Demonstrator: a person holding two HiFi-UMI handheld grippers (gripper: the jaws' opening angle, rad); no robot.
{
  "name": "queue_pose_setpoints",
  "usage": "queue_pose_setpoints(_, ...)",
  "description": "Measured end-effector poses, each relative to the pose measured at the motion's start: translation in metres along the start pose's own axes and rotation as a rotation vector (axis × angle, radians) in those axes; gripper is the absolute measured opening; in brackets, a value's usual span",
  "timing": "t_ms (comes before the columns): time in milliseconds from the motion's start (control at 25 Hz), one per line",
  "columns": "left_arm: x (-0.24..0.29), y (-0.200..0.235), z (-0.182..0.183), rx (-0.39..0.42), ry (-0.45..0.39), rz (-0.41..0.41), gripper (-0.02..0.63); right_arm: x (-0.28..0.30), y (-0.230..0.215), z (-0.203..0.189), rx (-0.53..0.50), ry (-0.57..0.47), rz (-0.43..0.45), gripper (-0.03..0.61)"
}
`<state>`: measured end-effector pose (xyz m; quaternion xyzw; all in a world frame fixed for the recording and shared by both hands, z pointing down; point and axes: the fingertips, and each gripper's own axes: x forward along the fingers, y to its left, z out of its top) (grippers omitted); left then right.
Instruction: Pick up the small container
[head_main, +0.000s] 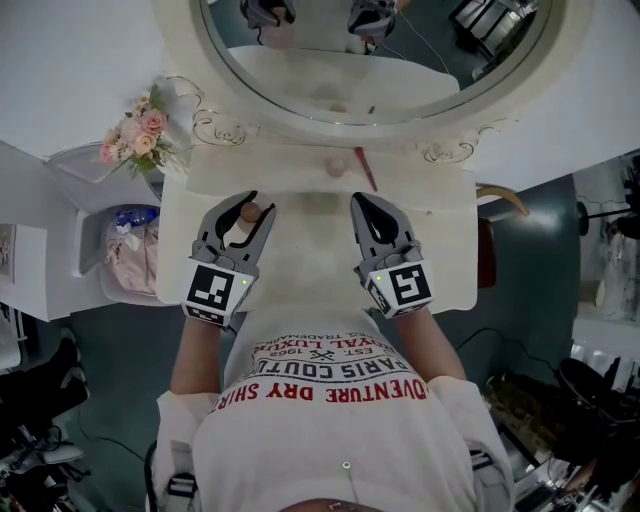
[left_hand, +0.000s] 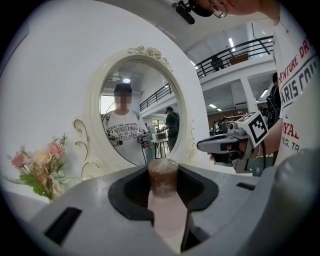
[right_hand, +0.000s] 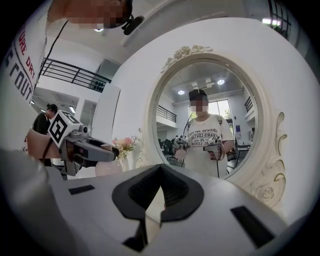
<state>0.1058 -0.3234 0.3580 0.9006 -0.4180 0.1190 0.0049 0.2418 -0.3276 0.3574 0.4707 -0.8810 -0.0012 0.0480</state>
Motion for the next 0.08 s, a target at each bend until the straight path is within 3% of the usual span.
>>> queue_pose_setpoints(80, 0.0001, -0.0002, -0.0015, -0.003, 0.002, 0.000, 0.132, 0.0006, 0.0023, -0.0010, -0.002, 0.003, 0.006, -0.002)
